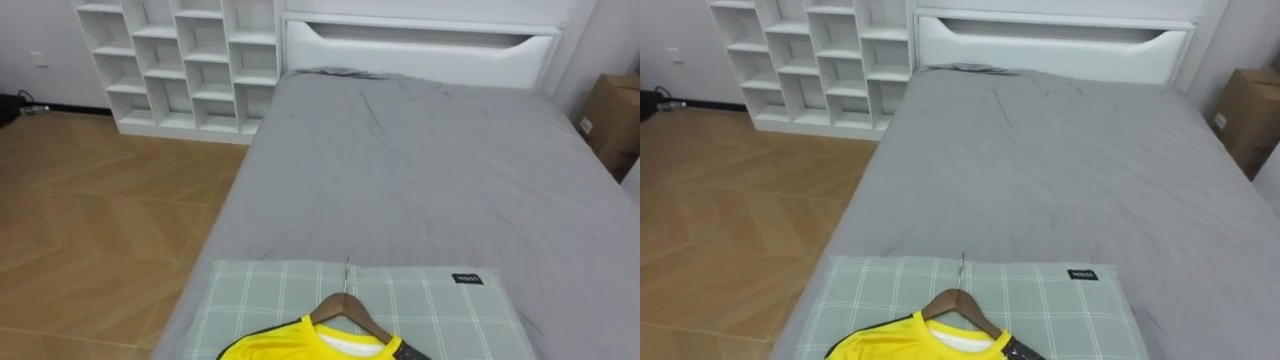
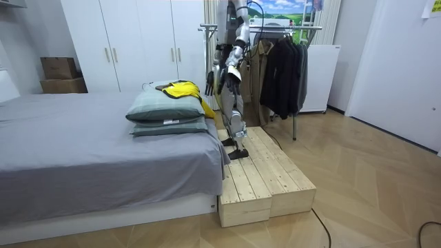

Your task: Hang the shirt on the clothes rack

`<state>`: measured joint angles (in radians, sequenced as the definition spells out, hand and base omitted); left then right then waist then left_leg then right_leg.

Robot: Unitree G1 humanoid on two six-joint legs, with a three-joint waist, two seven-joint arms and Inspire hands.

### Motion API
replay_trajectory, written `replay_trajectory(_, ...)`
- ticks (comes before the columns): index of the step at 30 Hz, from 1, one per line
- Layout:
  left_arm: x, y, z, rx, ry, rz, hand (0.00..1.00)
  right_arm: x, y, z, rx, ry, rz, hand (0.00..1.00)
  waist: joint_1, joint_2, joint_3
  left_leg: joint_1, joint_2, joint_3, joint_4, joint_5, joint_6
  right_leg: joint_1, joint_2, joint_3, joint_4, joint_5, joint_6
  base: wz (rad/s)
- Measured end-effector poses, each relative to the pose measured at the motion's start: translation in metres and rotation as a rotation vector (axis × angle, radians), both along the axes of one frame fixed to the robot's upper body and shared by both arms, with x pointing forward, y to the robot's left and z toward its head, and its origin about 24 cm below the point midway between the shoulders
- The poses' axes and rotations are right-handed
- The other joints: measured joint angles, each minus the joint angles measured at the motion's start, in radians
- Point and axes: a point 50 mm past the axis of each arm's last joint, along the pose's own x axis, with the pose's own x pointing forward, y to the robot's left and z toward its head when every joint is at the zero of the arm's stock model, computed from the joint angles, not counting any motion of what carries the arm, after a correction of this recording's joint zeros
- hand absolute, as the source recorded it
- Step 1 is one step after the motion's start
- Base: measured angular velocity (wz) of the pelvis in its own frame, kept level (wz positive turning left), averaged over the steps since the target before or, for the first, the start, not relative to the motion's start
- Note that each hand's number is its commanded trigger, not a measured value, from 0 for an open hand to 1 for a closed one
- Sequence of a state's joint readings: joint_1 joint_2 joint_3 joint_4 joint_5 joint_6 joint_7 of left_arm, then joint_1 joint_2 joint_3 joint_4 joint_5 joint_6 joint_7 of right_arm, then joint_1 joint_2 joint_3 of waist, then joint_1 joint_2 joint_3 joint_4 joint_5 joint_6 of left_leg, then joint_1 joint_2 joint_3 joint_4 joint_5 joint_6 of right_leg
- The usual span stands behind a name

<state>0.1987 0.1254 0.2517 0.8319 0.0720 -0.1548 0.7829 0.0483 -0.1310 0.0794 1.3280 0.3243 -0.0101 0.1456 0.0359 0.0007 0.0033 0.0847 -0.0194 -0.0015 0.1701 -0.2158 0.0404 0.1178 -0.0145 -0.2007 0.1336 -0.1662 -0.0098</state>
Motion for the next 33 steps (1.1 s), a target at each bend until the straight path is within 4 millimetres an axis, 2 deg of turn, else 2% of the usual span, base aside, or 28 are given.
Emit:
replay_trajectory(3, 0.016, 0.003, 0.013, 0.087, -0.050, -0.078, 0.00, 0.001, -0.001, 0.000, -0.009, -0.009, 0.013, 0.00, 0.000, 0.003, -0.0012, -0.004, -0.001, -0.001, 0.001, 0.000, 0.000, -0.004, 0.000, -0.001, 0.000, 0.000, 0.000, 0.00)
replay_trajectory(5, 0.033, 0.001, 0.025, 0.159, -0.091, -0.163, 0.00, 0.003, -0.003, 0.001, -0.016, -0.012, 0.034, 0.00, -0.003, 0.011, -0.0051, -0.004, -0.002, -0.003, 0.003, 0.000, 0.000, -0.004, -0.002, -0.005, 0.000, 0.000, 0.000, 0.03)
replay_trajectory(7, 0.044, -0.004, 0.030, 0.196, -0.107, -0.235, 0.00, 0.008, -0.004, 0.002, -0.018, -0.020, 0.059, 0.00, -0.009, 0.015, -0.0085, -0.004, -0.003, -0.003, 0.004, 0.000, 0.001, -0.003, -0.003, -0.006, 0.000, 0.000, 0.000, 0.00)
replay_trajectory(11, 0.065, -0.017, 0.040, 0.219, -0.167, -0.336, 0.00, 0.013, -0.003, 0.002, -0.004, -0.033, 0.066, 0.00, -0.034, 0.017, -0.0078, -0.001, -0.003, -0.004, 0.006, 0.001, 0.000, 0.003, -0.003, -0.013, 0.000, 0.000, 0.000, 0.04)
replay_trajectory(13, 0.071, -0.021, 0.042, 0.210, -0.185, -0.366, 0.00, 0.013, -0.003, 0.002, -0.001, -0.036, 0.067, 0.00, -0.034, 0.015, -0.0063, 0.000, -0.002, -0.005, 0.005, 0.001, 0.000, 0.002, -0.002, 0.001, -0.001, 0.000, 0.000, -0.04)
replay_trajectory(17, 0.086, -0.035, 0.053, 0.194, -0.239, -0.483, 0.00, 0.011, -0.003, 0.002, 0.006, -0.032, 0.066, 0.00, -0.035, 0.004, 0.0022, -0.010, 0.002, 0.000, -0.001, 0.000, 0.000, -0.010, -0.001, 0.006, 0.001, 0.000, 0.000, -0.05)
replay_trajectory(23, 0.104, -0.056, 0.064, 0.253, -0.241, -0.706, 0.00, 0.014, -0.005, 0.003, 0.004, -0.043, 0.083, 0.00, -0.043, 0.006, 0.0009, -0.021, -0.002, 0.001, 0.007, 0.001, 0.000, -0.021, -0.001, 0.008, 0.001, 0.000, 0.000, 0.00)
replay_trajectory(26, 0.108, -0.064, 0.068, 0.257, -0.253, -0.766, 0.00, 0.016, -0.006, 0.004, 0.006, -0.058, 0.090, 0.00, -0.059, 0.014, 0.0013, -0.020, -0.002, 0.002, 0.005, 0.001, 0.000, -0.021, -0.002, 0.009, 0.000, 0.000, 0.000, 0.00)
replay_trajectory(33, 0.118, -0.077, 0.079, 0.252, -0.277, -0.895, 0.00, 0.016, -0.006, 0.004, 0.010, -0.065, 0.087, 0.00, -0.070, 0.014, 0.0015, -0.019, 0.000, 0.015, 0.006, 0.001, 0.000, -0.021, -0.001, 0.008, -0.001, 0.000, 0.000, -0.01)
